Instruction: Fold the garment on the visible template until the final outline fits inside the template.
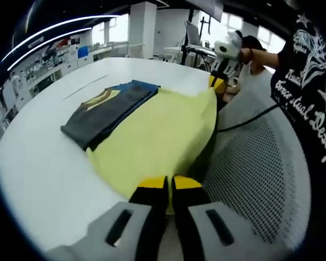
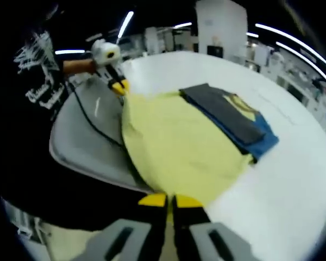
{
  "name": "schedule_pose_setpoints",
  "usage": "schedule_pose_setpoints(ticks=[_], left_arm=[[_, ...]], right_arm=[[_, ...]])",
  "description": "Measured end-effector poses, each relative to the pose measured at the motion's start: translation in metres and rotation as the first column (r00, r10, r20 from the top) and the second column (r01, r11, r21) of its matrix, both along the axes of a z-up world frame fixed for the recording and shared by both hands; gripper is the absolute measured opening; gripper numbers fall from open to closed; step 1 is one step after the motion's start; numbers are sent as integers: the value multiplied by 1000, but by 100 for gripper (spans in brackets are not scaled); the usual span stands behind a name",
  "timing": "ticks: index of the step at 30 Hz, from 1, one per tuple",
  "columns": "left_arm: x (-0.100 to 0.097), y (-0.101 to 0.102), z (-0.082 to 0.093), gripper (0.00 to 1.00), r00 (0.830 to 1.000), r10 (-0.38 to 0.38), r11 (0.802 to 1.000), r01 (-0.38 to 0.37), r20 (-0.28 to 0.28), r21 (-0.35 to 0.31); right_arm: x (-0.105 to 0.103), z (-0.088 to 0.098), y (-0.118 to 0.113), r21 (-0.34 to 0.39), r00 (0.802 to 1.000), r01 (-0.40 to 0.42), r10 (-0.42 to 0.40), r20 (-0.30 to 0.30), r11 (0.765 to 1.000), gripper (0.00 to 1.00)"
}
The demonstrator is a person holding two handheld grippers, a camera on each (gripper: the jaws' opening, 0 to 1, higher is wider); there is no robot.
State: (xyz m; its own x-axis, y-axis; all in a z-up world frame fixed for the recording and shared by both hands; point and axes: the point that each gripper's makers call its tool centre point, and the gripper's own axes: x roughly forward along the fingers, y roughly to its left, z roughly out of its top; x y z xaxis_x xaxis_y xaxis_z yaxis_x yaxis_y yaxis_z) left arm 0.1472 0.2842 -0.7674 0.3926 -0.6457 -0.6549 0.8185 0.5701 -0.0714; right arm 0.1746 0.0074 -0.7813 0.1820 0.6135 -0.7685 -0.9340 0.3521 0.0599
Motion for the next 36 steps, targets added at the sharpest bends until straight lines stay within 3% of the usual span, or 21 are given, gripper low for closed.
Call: schedule_pose_setpoints(ticks=[10,12,22,27,36], left_arm=[[34,3,29,0,996,6,1000,-6,91,4],[42,4,36,0,993,6,1000,-7,114,4],[85,6,59,0,976,-11,999,4,218,34],[111,9,69,0,961,0,999,-11,276,41],[147,12,77,0,949,4,999,-20,315,48]], right_arm=[[38,25,0,-8,993,12,-11,119,1000,0],[50,33,2,0,987,11,-11,162,1000,0],[92,52,4,-17,965,3,2,262,1000,0],[113,58,6,-10,959,10,-7,284,1000,0],[149,65,9,-15,940,58,-49,339,998,0]])
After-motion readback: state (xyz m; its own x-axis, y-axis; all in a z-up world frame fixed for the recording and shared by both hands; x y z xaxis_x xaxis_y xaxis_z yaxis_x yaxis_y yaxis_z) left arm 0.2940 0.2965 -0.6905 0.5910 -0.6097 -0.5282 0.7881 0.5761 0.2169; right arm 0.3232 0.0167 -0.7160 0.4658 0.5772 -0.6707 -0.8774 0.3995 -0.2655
